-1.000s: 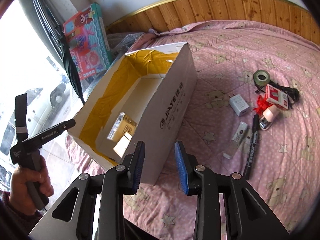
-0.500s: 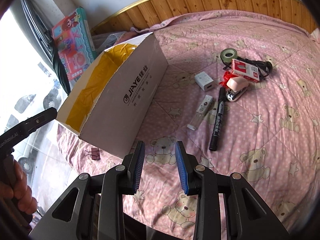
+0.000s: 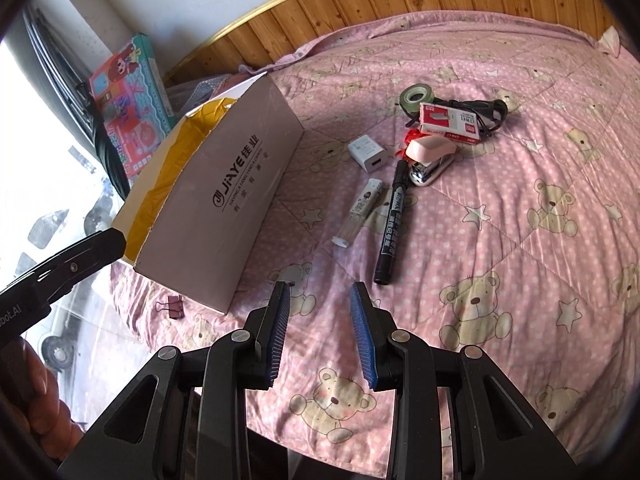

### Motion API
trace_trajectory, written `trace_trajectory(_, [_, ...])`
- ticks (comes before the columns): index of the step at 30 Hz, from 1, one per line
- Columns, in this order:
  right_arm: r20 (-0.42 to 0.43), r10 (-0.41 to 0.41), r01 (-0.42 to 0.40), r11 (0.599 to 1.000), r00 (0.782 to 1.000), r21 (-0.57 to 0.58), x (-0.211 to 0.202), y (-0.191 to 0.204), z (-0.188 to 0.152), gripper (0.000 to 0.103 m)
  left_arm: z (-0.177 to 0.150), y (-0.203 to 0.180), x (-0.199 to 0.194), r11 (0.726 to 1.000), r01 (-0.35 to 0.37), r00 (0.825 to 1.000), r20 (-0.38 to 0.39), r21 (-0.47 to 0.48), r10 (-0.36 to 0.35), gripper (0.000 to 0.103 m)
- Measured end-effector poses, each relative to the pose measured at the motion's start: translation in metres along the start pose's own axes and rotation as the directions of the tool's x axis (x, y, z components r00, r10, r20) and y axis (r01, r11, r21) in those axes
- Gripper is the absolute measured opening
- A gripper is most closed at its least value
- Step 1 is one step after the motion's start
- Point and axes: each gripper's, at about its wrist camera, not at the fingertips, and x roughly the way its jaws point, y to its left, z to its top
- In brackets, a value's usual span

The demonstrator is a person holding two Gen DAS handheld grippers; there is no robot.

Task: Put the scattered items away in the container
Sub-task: 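Withdraw both tools from the box toward the remaining items, then grasp the black marker with the right tool while the left tool grasps the glass bottle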

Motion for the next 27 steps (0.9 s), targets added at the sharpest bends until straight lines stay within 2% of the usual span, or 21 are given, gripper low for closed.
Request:
trace_trajectory(9, [-0.008, -0.015, 0.016, 0.998, 1.000, 0.054, 0.005, -0.028, -0.001, 0.034, 0.000, -0.036, 0.019, 0.998, 0.040, 0.998, -0.043, 0.048, -0.038, 0.051])
trace_trajectory(16, [-0.034, -0.032, 0.035, 0.996, 0.999, 0.087, 0.015, -0.049, -0.001, 0.034, 0.001, -0.055, 0.047, 0.993, 0.109, 0.990, -0.098, 0.051, -0.104, 0.051])
trace_trajectory(27, [-0.069, -0.047, 0.050, 0.998, 0.996, 0.045, 0.062, -0.052, 0.029, 0.034, 0.009, -0.067, 0.098, 0.989, 0.144, 0.976, -0.171, 0.036, -0.136, 0.051])
